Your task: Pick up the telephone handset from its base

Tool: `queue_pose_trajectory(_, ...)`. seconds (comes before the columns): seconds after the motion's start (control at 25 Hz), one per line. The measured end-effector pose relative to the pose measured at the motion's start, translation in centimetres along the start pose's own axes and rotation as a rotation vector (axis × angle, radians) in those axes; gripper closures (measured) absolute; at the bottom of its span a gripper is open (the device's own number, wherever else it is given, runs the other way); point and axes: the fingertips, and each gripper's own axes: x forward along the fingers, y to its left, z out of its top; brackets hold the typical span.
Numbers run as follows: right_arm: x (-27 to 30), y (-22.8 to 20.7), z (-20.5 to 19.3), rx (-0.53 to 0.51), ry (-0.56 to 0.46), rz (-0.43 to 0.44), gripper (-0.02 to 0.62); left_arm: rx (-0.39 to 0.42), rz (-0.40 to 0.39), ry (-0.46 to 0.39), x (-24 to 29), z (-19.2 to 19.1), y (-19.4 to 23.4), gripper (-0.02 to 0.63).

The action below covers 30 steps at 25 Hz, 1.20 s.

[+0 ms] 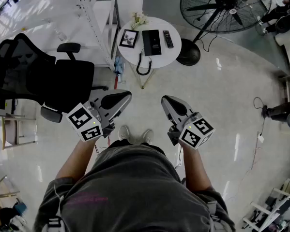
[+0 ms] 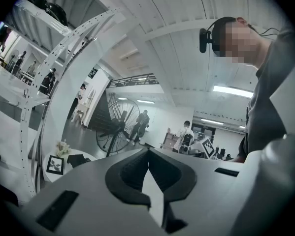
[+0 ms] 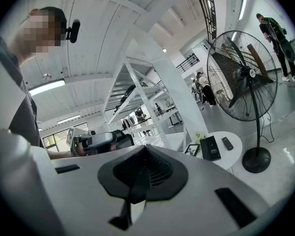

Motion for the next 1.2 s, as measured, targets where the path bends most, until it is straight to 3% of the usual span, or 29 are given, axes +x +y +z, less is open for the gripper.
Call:
queue_pose_trajectory(0.52, -1.6, -2.2, -0.3, 0.034, 0.01, -0.028, 0.574, -0.02, 0.013, -0.01, 1.6, -1.3, -0.8, 0.591)
queue_pose_trajectory(1.2, -7.2, -4.6, -0.9, 0.074, -0.011, 0.007, 0.574, -0.002, 0.039, -0.002, 4.5, -3.1, -5.6, 0.591)
